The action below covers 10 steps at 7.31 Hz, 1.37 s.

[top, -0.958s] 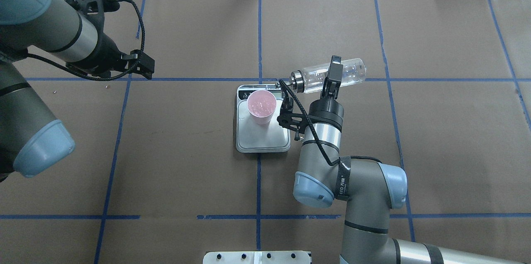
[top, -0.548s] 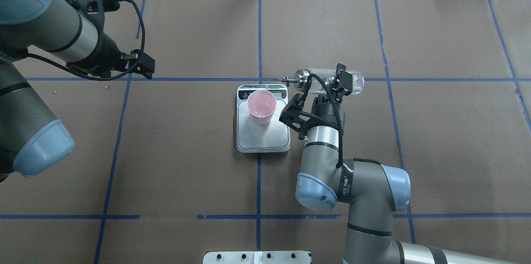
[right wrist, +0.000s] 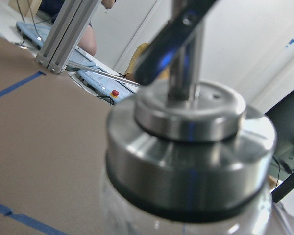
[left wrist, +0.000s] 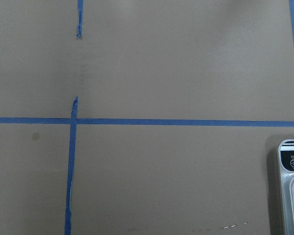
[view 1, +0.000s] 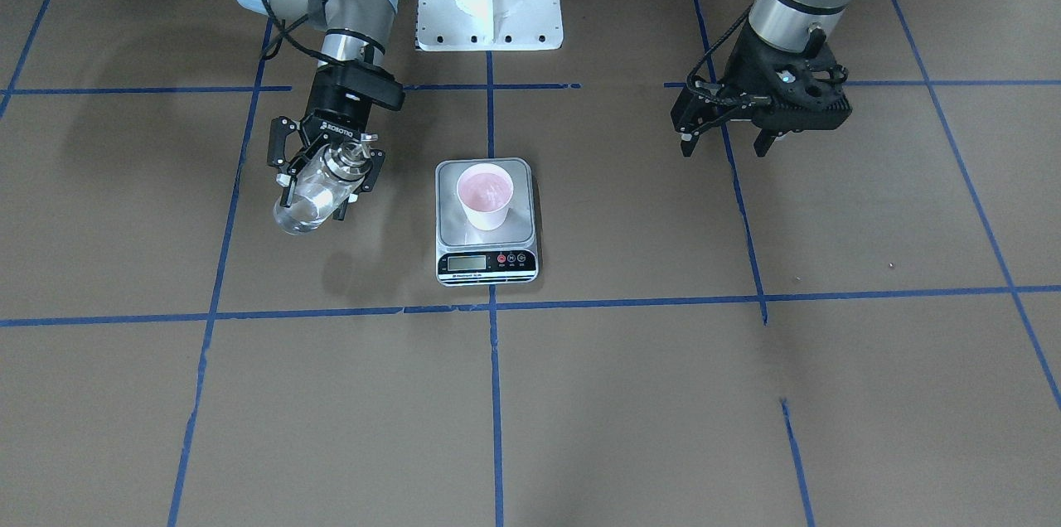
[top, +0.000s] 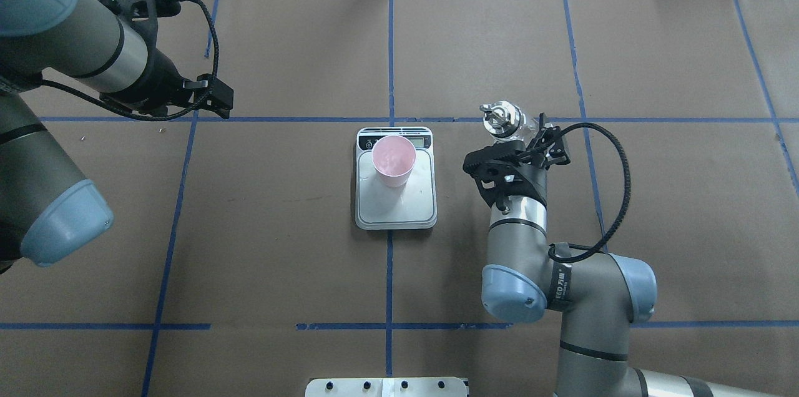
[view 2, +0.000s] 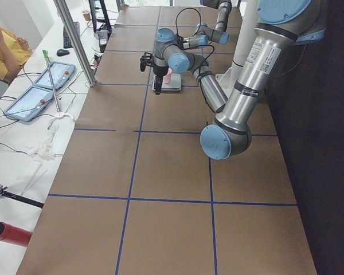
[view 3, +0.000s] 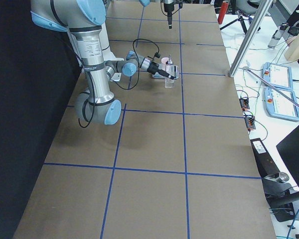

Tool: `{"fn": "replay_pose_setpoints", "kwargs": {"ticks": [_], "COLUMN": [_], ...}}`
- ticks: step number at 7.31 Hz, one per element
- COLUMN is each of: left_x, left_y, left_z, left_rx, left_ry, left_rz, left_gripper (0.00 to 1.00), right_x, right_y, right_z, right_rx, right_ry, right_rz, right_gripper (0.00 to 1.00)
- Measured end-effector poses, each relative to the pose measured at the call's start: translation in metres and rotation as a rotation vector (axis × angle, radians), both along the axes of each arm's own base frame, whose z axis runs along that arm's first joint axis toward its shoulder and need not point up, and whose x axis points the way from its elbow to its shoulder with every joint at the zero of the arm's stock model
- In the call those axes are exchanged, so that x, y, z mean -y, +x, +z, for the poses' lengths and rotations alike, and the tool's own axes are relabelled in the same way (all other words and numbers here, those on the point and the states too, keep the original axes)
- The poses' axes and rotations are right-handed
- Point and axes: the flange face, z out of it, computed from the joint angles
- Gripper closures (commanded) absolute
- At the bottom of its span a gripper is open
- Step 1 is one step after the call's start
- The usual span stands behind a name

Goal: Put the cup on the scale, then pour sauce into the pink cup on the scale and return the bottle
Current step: 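Tilt the sauce bottle upright and move it away from the cup, then carry the sauce bottle back and lower it to its original spot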

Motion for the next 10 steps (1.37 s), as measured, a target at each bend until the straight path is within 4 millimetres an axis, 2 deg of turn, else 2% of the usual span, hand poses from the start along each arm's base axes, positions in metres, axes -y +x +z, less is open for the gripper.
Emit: {"fn": "replay_pose_setpoints", "kwargs": {"ticks": [3,5,7,10], "left_x": [0.001,0.002,0.002,0.001], "left_y": [-0.002,-0.004,-0.005,-0.006], "left_z": [0.001,0.001,0.0,0.0], "left_rx": [0.007,0.013,0.012,0.012], "left_ry": [0.003,0.009,0.012,0.013], "left_rz": [-0.011,-0.024,-0.027,-0.028], "left_gripper": [0.0,0.0,0.0,0.0], "right_x": [-0.013,-0.018,-0.021,-0.023], "right_y": [0.047,0.074,0.084,0.087], "right_z": [0.068,0.108,0.128,0.142], "right_rx": [0.395,0.521,0.552,0.541], "right_ry": [0.007,-0.008,-0.021,-0.045], "right_rz": [0.071,0.135,0.164,0.16], "right_gripper": [1.0,1.0,1.0,1.0]}}
